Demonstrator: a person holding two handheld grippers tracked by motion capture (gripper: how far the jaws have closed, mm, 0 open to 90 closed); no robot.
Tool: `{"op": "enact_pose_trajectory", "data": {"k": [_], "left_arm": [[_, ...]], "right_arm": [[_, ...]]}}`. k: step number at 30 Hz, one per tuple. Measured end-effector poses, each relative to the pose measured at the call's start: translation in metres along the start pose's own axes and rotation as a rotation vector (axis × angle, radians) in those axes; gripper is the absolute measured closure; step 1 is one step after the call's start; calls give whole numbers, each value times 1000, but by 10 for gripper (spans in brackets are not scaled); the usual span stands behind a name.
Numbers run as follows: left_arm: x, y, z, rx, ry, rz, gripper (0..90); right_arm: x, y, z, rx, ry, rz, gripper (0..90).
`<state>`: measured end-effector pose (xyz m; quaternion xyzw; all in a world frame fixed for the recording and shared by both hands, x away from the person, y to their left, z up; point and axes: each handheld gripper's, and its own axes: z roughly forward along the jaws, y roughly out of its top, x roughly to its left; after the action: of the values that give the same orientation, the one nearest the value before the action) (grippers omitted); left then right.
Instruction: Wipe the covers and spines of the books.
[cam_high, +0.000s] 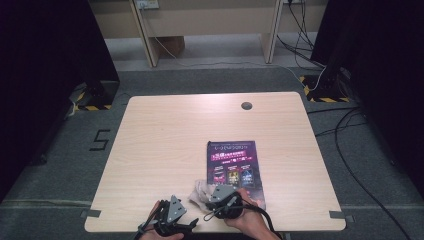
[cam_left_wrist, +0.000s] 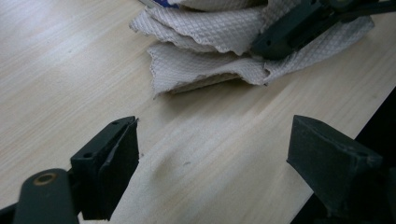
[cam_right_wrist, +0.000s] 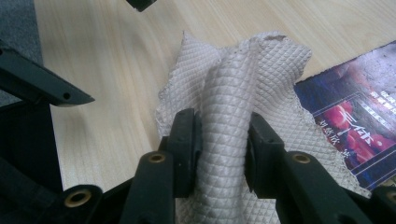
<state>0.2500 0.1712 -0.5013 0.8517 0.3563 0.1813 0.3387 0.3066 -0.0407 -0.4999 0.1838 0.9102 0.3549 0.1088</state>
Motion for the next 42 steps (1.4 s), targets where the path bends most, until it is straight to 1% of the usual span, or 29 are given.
{"op": "enact_pose_trajectory", "data": {"k": [1,2,4,6,7,8,9,10,11,13,15,16,17,18,19,22,26,29,31,32,33,34,37,40,41,42], "left_arm": [[0,0,0,0,0,1,160],[0,0,-1,-4,0,-3,160],[1,0,-1,-7,3,-7,160],[1,0,-1,0,3,-3,160],[0,0,-1,-2,3,-4,160],[0,0,-1,-5,3,-4,160],[0,0,-1,-7,3,-2,160],[0,0,-1,-6,4,-1,160],[-1,0,0,0,2,4,160],[-1,0,0,1,-1,9,160],[-1,1,0,-4,-2,5,160],[-1,1,0,-4,-2,5,160],[-1,0,0,2,-1,7,160],[-1,0,0,1,0,5,160],[-1,0,0,-1,1,3,160],[0,0,0,-2,0,1,160],[0,0,0,-2,1,1,160],[0,0,0,1,1,2,160],[0,0,0,-1,0,1,160],[0,1,0,-3,1,-1,160],[0,1,0,-3,2,-1,160],[0,1,1,0,0,1,160],[0,0,0,-3,-1,0,160],[0,0,0,1,1,1,160],[0,0,0,0,0,2,160],[0,0,0,0,-1,3,160]], "right_arm": [[-1,0,0,-8,-3,-17,673],[-1,-1,0,-6,3,7,673],[-2,-2,-1,-10,3,-10,672],[-3,-3,-3,4,-5,-19,670],[-4,-4,-4,10,-17,-10,670],[-7,-5,-6,11,-26,-19,669],[-9,-7,-7,17,-23,9,666],[-14,-8,-8,12,-22,5,659],[-18,-10,-10,19,-25,25,657],[-28,-14,-14,24,-55,36,656],[-38,-19,-18,31,-74,66,655],[-38,-19,-18,31,-74,66,655],[-48,-24,-23,43,-102,78,656],[-51,-25,-25,44,-108,78,656],[-53,-27,-27,49,-116,100,655],[-59,-32,-31,47,-122,115,658],[-57,-34,-32,46,-126,113,661],[-52,-33,-32,50,-116,103,661],[-46,-31,-31,44,-98,102,661],[-43,-31,-30,37,-78,109,661],[-40,-30,-29,32,-67,100,661],[-36,-29,-27,29,-46,105,661],[-28,-26,-25,24,-26,83,660],[-24,-26,-25,20,3,69,660],[-24,-27,-25,18,15,77,659],[-24,-28,-27,20,14,79,657]]}}
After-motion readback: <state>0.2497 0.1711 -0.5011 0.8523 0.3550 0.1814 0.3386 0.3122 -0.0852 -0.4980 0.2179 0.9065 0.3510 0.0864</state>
